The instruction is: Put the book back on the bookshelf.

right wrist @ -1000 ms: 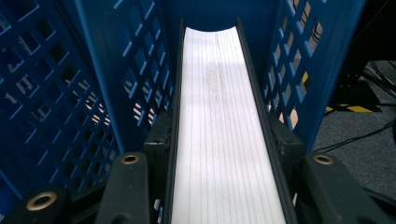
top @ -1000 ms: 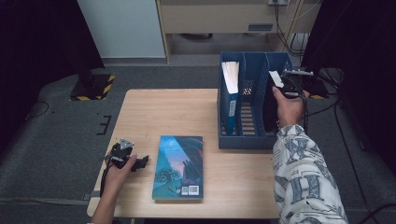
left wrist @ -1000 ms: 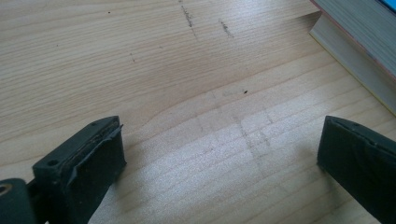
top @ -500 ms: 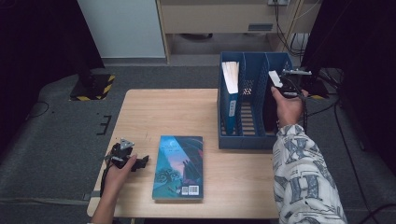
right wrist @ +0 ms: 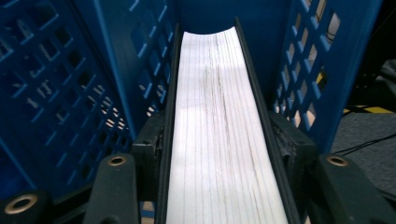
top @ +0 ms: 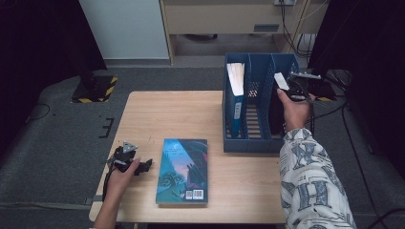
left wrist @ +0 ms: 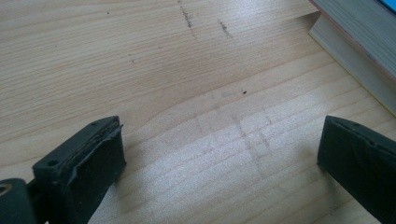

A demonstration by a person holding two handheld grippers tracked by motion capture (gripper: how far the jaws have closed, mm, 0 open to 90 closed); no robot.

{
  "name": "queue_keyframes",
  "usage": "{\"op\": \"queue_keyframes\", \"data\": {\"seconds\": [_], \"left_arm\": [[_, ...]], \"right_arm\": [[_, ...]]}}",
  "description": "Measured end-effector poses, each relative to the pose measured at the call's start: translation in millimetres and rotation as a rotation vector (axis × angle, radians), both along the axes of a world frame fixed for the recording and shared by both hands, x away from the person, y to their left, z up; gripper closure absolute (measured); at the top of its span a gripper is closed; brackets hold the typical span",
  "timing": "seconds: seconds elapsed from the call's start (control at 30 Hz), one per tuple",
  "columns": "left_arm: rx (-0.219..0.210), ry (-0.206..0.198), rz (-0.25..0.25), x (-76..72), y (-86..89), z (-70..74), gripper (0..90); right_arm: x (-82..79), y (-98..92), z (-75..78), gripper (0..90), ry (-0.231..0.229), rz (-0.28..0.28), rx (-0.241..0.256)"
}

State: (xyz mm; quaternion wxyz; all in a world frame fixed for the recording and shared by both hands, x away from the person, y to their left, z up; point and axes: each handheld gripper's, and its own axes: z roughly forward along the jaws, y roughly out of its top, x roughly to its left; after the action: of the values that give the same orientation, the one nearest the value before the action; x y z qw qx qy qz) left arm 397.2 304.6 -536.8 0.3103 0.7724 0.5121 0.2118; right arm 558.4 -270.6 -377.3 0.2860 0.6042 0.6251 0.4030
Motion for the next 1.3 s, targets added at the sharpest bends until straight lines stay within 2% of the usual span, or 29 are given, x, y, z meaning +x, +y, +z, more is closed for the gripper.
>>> {"op": "queue_keyframes", "data": {"seconds": [0.2,0.5,0.63,1.03,1.3], "left_arm": [[0.000,0.000,0.000,0.0,-0.1,0.0,0.0],[0.001,0.000,-0.001,0.1,-0.8,0.0,0.0],[0.001,0.000,-0.001,0.3,-1.1,0.0,0.0],[-0.002,-0.003,-0.003,0.6,-1.8,-0.2,0.0],[-0.003,-0.002,-0.003,0.6,-1.9,-0.2,0.0]], "right_arm": [[-2.9,-0.2,0.6,43.0,-0.002,0.009,0.044],[-8.1,-3.8,5.0,43.0,-0.007,0.029,0.071],[-10.3,-7.5,3.8,43.6,-0.017,0.027,0.122],[-13.5,-10.0,3.2,41.3,-0.024,0.041,0.131],[-14.8,-10.4,2.4,29.6,-0.030,0.070,0.133]]}}
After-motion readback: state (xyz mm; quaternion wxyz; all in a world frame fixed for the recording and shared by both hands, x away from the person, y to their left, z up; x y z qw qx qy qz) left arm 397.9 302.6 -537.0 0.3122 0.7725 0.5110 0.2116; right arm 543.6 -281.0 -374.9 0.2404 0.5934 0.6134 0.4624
